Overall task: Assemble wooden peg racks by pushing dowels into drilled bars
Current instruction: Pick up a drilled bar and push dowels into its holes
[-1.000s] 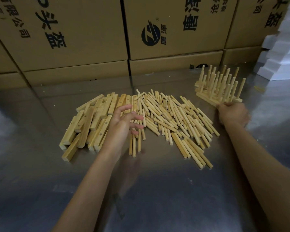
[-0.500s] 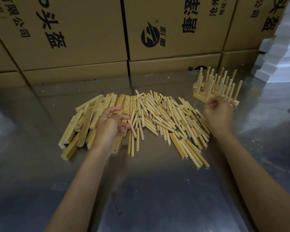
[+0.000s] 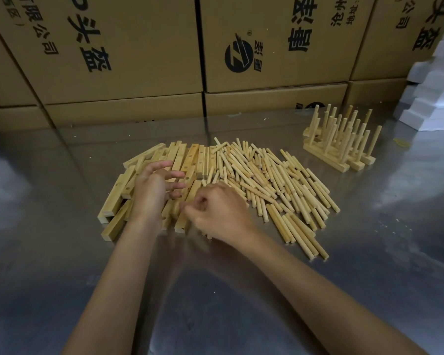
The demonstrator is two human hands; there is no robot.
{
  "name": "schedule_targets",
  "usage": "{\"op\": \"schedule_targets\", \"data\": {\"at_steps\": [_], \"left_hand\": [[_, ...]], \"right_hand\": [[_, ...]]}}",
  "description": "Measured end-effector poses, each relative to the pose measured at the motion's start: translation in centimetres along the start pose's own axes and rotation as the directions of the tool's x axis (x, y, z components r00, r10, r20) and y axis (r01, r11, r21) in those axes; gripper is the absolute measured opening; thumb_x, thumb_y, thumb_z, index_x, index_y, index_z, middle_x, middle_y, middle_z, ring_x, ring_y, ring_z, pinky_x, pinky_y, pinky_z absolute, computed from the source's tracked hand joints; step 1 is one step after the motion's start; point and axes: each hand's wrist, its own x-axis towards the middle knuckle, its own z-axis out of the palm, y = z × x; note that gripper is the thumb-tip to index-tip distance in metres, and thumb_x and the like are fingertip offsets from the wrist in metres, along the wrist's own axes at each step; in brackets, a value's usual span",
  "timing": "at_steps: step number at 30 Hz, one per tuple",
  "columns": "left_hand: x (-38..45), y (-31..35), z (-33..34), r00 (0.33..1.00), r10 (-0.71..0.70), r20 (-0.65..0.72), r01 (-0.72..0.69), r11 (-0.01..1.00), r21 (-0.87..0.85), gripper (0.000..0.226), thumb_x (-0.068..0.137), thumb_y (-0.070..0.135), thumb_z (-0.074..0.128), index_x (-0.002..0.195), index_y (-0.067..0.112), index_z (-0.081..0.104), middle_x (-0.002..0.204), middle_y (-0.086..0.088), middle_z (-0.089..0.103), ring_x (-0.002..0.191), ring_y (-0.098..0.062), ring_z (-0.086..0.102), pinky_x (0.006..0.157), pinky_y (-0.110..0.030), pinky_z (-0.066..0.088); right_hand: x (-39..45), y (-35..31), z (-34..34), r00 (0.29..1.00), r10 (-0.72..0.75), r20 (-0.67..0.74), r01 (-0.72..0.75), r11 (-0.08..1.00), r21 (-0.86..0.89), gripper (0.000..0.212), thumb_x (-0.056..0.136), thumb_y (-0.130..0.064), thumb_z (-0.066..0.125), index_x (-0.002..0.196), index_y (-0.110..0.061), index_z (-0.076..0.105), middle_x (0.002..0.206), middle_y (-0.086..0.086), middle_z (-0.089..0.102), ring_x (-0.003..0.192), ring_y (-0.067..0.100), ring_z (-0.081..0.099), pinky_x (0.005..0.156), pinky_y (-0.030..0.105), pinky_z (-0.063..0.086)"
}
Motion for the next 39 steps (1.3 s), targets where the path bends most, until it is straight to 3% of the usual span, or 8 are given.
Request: {"op": "schedule_targets", "data": {"at_steps": [6, 12, 15, 18, 22, 26, 33, 39], "left_hand": [[0.0, 0.0, 0.0, 1.0, 0.006, 0.003, -0.006, 1.0, 0.0, 0.028, 0.1, 0.004, 0.04, 0.114, 0.014, 0.062, 0.098, -0.012, 0.075, 0.071, -0.018, 0.069, 0.061, -0.027, 0.053], [0.2, -0.3, 0.1, 1.0, -0.003, 0.007, 0.003, 1.0, 0.024, 0.027, 0.101, 0.006, 0.04, 0.111, 0.015, 0.064, 0.095, -0.009, 0.076, 0.071, -0.018, 0.07, 0.063, -0.029, 0.055], [0.2, -0.5, 0.3, 1.0, -0.01, 0.001, 0.01, 0.999, 0.033, 0.026, 0.101, 0.007, 0.042, 0.111, 0.015, 0.065, 0.098, -0.01, 0.075, 0.077, -0.022, 0.07, 0.067, -0.032, 0.055], [0.0, -0.6, 0.5, 1.0, -0.015, 0.015, 0.014, 0.999, 0.033, 0.021, 0.1, 0.006, 0.048, 0.111, 0.013, 0.065, 0.1, -0.012, 0.074, 0.078, -0.022, 0.07, 0.068, -0.032, 0.056], [-0.3, -1.0, 1.1, 0.99, -0.07, 0.122, 0.061, 0.996, 0.071, 0.014, 0.102, 0.008, 0.052, 0.111, 0.013, 0.062, 0.102, -0.013, 0.073, 0.077, -0.02, 0.075, 0.063, -0.026, 0.061], [-0.8, -1.3, 1.8, 0.954, -0.094, 0.285, 0.103, 0.994, -0.02, 0.023, 0.101, 0.028, 0.059, 0.119, 0.013, 0.061, 0.106, -0.013, 0.075, 0.091, -0.026, 0.076, 0.071, -0.031, 0.061], [-1.1, -0.9, 2.0, 0.955, -0.011, 0.296, 0.07, 0.979, -0.192, 0.027, 0.101, 0.023, 0.059, 0.118, 0.003, 0.063, 0.109, -0.016, 0.075, 0.097, -0.028, 0.074, 0.073, -0.033, 0.061], [-1.2, -0.1, 1.6, 0.947, -0.011, 0.321, 0.117, 0.943, -0.313, 0.02, 0.104, 0.019, 0.054, 0.115, 0.004, 0.061, 0.113, -0.017, 0.074, 0.1, -0.03, 0.073, 0.079, -0.037, 0.062]], "right_hand": [[0.0, -1.7, 1.3, 0.977, 0.123, 0.176, -0.084, 0.973, -0.213, 0.048, 0.087, -0.06, 0.052, 0.099, -0.016, 0.068, 0.109, 0.006, 0.064, 0.111, 0.026, 0.05, 0.094, 0.039, 0.04], [-0.9, -0.9, 0.0, 0.986, 0.156, 0.06, -0.132, 0.945, -0.3, 0.047, 0.084, -0.055, 0.054, 0.06, -0.015, 0.046, 0.073, 0.002, 0.056, 0.084, 0.024, 0.053, 0.078, 0.038, 0.036], [-0.3, 0.1, -1.7, 0.933, 0.352, 0.071, -0.35, 0.936, -0.038, 0.05, 0.083, -0.055, 0.054, 0.06, -0.012, 0.062, 0.057, -0.001, 0.058, 0.061, 0.02, 0.058, 0.06, 0.03, 0.043], [0.4, 1.5, -3.8, 0.842, 0.499, 0.204, -0.539, 0.772, 0.337, 0.049, 0.088, -0.053, 0.054, 0.078, -0.009, 0.074, 0.068, -0.004, 0.065, 0.067, 0.013, 0.06, 0.061, 0.032, 0.048], [0.3, 3.0, -5.5, 0.841, 0.435, 0.32, -0.538, 0.623, 0.568, 0.026, 0.094, -0.034, 0.051, 0.086, -0.017, 0.068, 0.073, -0.006, 0.075, 0.052, 0.0, 0.057, 0.062, 0.025, 0.04], [0.4, 3.1, -5.7, 0.862, 0.355, 0.361, -0.503, 0.514, 0.695, 0.018, 0.096, -0.024, 0.053, 0.096, -0.015, 0.068, 0.082, 0.001, 0.076, 0.055, 0.007, 0.056, 0.055, 0.023, 0.042], [-0.1, 2.2, -3.3, 0.984, 0.18, 0.018, -0.166, 0.858, 0.487, 0.021, 0.083, -0.026, 0.074, 0.098, -0.023, 0.059, 0.077, -0.006, 0.056, 0.058, 0.0, 0.047, 0.061, 0.026, 0.045], [-0.7, 1.3, -2.5, 0.958, -0.109, -0.265, 0.15, 0.979, 0.138, 0.028, 0.084, -0.02, 0.072, 0.104, -0.025, 0.053, 0.08, -0.03, 0.04, 0.069, -0.009, 0.047, 0.053, 0.012, 0.029]]}}
